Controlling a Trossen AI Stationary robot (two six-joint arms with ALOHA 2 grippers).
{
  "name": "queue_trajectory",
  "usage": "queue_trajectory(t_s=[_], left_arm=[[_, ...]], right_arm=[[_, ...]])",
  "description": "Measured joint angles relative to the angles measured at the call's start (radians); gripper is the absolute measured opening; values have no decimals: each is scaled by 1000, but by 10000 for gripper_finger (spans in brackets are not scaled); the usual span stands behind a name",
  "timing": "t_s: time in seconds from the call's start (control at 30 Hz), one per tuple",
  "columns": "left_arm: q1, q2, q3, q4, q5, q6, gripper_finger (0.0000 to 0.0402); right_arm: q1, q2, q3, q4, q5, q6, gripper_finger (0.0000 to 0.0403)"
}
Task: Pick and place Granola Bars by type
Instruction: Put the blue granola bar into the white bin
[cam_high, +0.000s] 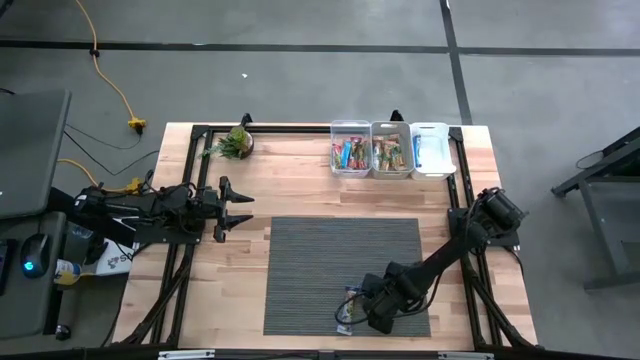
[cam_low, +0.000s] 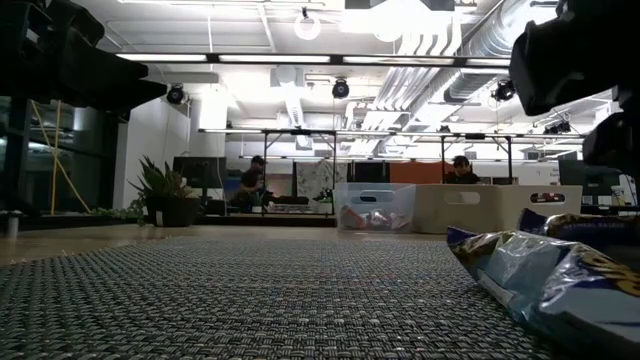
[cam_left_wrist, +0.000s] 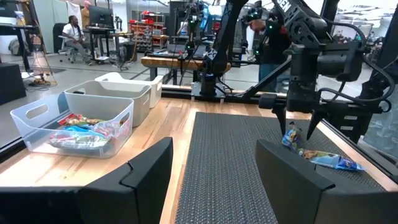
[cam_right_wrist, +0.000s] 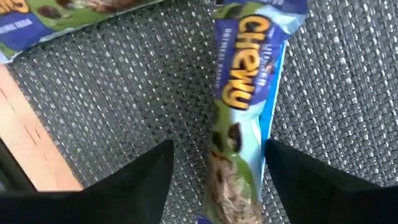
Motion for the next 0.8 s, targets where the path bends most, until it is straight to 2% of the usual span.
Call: queue_trajectory(t_s=[0.3,0.8], left_arm=[[0,0,0,0,0,0,227],[0,0,0,0,0,0,227]], right_arm=[[0,27,6,-22,39,46,234],[0,30,2,-62,54,91,127]])
